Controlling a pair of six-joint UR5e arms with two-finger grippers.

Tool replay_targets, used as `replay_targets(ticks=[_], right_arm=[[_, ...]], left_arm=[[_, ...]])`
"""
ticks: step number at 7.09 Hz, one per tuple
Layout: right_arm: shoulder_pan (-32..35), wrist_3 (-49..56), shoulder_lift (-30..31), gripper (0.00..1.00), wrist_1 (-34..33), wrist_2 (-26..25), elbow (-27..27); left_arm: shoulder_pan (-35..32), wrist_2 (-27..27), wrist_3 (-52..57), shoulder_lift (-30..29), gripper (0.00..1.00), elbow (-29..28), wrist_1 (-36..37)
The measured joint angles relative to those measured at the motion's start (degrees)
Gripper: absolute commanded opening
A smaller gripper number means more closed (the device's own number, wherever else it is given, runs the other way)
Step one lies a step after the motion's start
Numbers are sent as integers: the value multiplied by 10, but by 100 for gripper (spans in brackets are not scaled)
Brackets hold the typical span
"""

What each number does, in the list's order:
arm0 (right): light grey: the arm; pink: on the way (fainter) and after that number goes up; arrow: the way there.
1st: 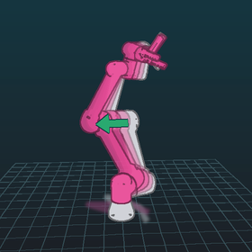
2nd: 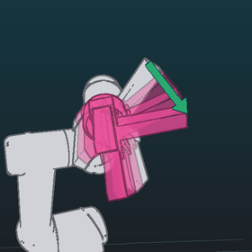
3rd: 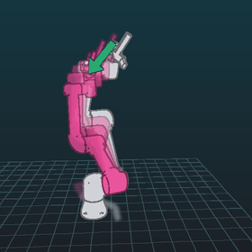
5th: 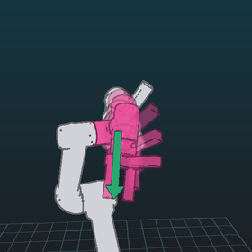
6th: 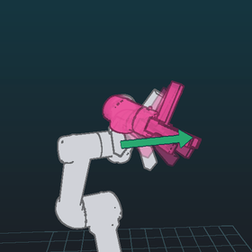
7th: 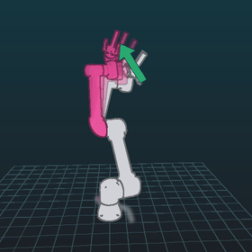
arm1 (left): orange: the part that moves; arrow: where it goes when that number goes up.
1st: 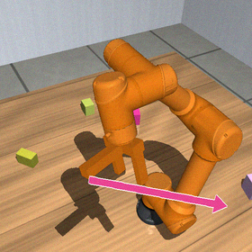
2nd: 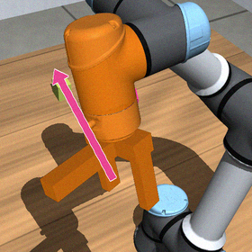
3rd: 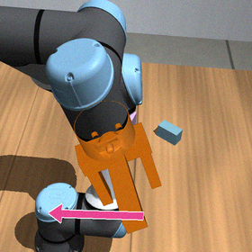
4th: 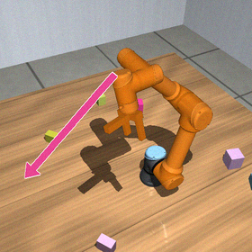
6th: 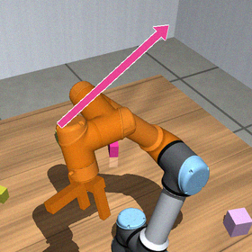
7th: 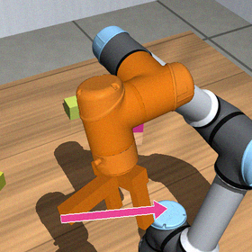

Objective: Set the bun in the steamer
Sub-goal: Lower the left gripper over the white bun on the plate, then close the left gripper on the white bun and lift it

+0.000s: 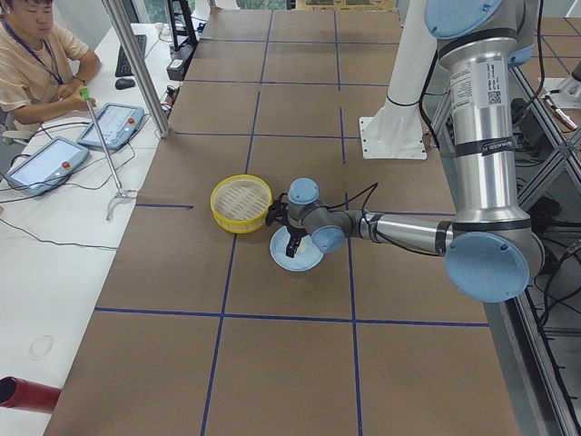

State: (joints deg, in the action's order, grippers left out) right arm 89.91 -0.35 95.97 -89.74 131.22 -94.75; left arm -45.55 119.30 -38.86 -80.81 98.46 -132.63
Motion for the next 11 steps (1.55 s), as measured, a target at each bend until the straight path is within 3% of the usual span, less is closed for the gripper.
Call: replay_targets(ticks=[6, 11], right_arm=[[0, 0, 0, 100, 0, 0, 0], [0, 0, 0, 100, 0, 0, 0]], left_arm=[[13, 0, 1, -13, 57, -14, 1], [13, 0, 2, -12, 46, -6, 2]])
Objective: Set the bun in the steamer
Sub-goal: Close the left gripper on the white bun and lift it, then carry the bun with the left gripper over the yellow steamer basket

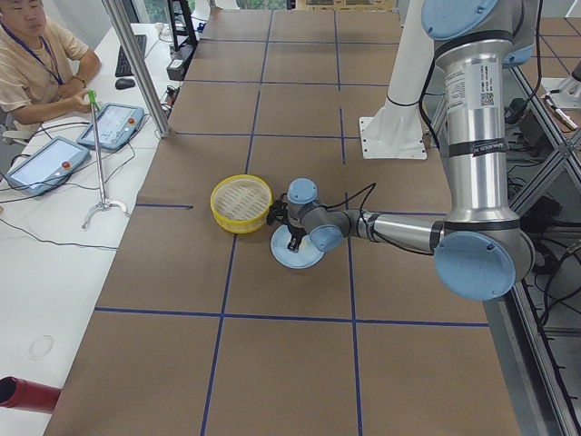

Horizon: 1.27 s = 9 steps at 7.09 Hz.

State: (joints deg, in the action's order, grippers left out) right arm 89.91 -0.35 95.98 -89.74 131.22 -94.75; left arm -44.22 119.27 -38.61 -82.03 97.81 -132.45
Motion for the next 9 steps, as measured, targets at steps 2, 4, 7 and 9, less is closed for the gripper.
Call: replay_targets(ticks=[2, 4, 7, 9], right_arm=[[0, 0, 0, 100, 0, 0, 0], [0, 0, 0, 100, 0, 0, 0], [0, 0, 0, 100, 0, 0, 0], [0, 0, 0, 100, 0, 0, 0]], left_arm=[[-3, 1, 0, 3, 46, 17, 0], [-18, 6, 2, 3, 46, 66, 30], [-67, 6, 3, -99, 47, 83, 157], [-83, 4, -3, -211, 46, 8, 209]])
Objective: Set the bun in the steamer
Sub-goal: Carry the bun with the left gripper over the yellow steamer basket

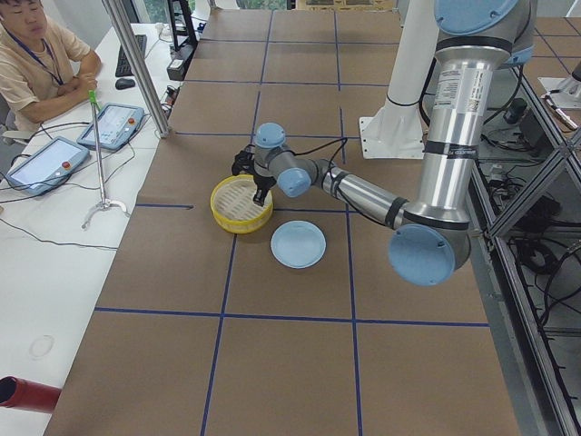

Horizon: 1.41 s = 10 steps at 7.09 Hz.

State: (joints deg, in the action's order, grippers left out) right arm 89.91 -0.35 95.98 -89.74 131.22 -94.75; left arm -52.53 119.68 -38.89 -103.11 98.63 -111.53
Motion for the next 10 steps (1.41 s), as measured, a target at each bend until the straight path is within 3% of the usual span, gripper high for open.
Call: replay_targets(ticks=[4, 8, 10], right_arm=[[0, 0, 0, 100, 0, 0, 0], [0, 0, 0, 100, 0, 0, 0], [0, 0, 0, 100, 0, 0, 0]], left_arm=[[5, 0, -64, -92, 46, -129, 7], [15, 2, -134, -103, 49, -142, 5], [28, 4, -150, -103, 57, -142, 5]])
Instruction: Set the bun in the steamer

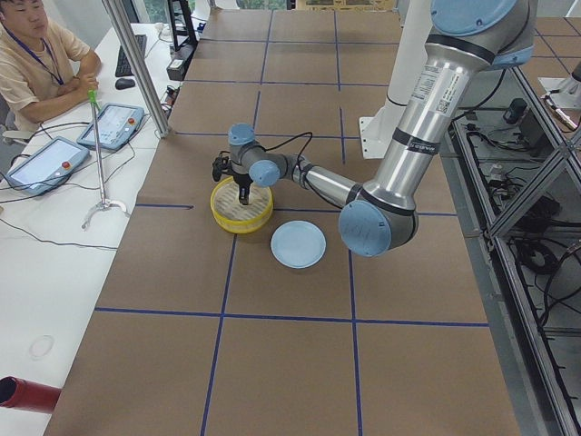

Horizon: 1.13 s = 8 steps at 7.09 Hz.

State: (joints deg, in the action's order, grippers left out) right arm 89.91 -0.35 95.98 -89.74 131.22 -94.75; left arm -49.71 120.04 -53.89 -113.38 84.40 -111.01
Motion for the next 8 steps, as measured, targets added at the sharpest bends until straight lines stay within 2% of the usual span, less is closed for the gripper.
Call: replay_targets(ticks=[1, 2, 3, 4, 6, 8], right_arm=[[0, 0, 0, 100, 0, 0, 0], [0, 0, 0, 100, 0, 0, 0], [0, 0, 0, 100, 0, 0, 0], [0, 0, 0, 100, 0, 0, 0], [0, 0, 0, 100, 0, 0, 0], [0, 0, 0, 100, 0, 0, 0]], left_arm=[[4, 0, -2, 1, 60, 1, 0], [5, 0, -2, 3, 67, 1, 1], [5, -1, -2, 5, 87, 2, 1], [5, -3, -1, 6, 100, 5, 2], [-3, -6, 3, 10, 100, 27, 6], [-47, -5, 10, 12, 100, 74, 34]])
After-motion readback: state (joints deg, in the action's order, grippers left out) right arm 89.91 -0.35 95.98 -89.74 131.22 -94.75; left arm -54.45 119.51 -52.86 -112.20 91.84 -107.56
